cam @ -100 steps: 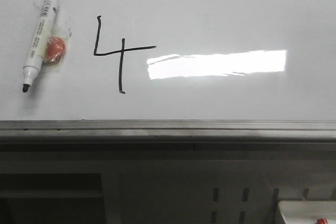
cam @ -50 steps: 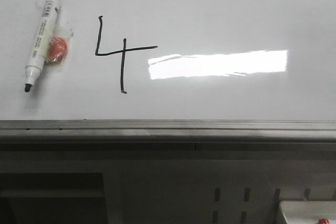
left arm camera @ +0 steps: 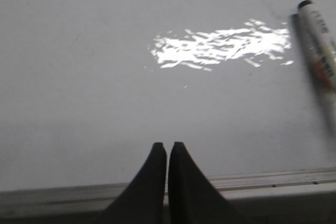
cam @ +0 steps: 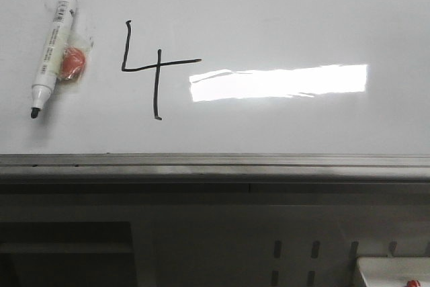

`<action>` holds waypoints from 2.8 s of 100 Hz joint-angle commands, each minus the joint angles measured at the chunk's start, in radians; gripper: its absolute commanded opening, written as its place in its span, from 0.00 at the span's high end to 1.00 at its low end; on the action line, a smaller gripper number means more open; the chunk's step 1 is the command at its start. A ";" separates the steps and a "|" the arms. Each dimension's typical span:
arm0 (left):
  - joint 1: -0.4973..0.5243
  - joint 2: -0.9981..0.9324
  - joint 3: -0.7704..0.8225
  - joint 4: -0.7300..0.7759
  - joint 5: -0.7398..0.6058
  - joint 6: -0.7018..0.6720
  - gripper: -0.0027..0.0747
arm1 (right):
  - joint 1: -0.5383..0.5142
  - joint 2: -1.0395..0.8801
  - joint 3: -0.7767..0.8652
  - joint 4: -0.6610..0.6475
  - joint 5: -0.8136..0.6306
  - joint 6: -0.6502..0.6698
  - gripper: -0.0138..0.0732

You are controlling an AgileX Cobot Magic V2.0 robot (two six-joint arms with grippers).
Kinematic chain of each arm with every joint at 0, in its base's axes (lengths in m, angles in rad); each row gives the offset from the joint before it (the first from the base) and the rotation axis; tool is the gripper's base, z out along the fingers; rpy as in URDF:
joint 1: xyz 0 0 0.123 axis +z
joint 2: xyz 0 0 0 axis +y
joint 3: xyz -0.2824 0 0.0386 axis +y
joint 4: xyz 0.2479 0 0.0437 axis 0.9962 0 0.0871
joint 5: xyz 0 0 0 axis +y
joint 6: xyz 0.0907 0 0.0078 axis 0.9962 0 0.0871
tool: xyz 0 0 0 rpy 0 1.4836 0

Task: Write number 4 on whiteboard

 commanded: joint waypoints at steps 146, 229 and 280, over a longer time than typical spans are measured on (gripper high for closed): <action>0.046 -0.026 0.053 -0.027 0.069 0.001 0.99 | -0.012 0.009 0.014 -0.084 -0.113 -0.002 0.92; 0.046 -0.024 0.053 -0.027 0.069 0.001 0.99 | -0.808 -0.237 0.360 -0.387 -0.040 0.435 0.92; 0.046 -0.024 0.053 -0.027 0.069 0.001 0.99 | -0.813 -0.237 0.359 -0.373 0.095 0.435 0.92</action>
